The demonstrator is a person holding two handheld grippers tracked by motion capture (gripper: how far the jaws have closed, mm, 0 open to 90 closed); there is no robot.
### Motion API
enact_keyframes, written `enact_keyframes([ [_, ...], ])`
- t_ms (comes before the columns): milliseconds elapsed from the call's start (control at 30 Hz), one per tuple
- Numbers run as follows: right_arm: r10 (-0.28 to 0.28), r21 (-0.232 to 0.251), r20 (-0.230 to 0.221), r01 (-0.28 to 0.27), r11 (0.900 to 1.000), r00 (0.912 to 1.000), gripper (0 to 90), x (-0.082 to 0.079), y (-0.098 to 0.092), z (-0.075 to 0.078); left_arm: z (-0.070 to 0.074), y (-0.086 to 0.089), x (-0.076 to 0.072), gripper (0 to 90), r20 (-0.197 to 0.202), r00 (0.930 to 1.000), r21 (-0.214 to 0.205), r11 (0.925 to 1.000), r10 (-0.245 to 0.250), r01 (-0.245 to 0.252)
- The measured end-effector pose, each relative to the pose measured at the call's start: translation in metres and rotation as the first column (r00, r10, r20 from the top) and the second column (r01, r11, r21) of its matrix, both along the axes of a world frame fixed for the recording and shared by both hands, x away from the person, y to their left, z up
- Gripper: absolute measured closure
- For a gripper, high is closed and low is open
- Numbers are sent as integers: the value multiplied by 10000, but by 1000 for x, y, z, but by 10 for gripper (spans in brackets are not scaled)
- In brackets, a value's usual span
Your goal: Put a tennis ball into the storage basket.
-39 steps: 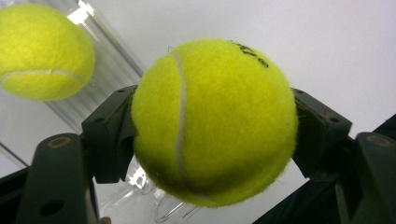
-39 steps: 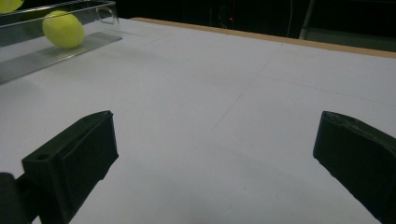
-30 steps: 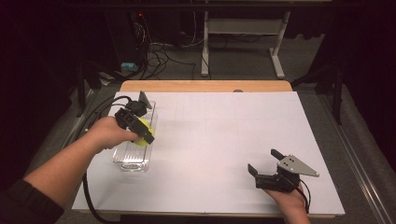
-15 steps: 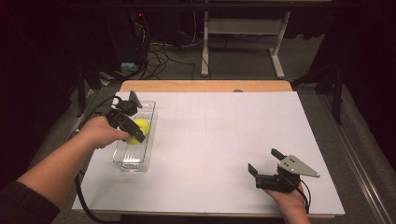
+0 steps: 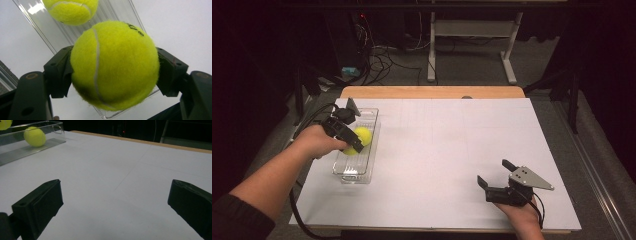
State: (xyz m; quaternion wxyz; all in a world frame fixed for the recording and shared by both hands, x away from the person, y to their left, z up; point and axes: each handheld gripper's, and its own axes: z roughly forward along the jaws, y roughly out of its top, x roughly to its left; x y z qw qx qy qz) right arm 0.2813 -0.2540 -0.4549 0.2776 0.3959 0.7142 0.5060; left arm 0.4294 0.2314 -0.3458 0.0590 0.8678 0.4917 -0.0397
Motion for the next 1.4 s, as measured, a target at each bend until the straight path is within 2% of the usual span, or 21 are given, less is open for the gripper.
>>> enact_keyframes([
  [333,6,-3,-37,-6,10000,10000,0,1,0,-1,-9,3,4,270,-134,9998,41,9999,124,-124],
  [900,27,1,-79,-27,10000,10000,0,1,0,-1,-26,-2,10,269,-325,9994,150,9998,122,-117],
  [1400,30,-12,-78,-30,10000,10000,0,1,0,-1,-32,-1,14,267,-341,9992,212,9996,213,-206],
])
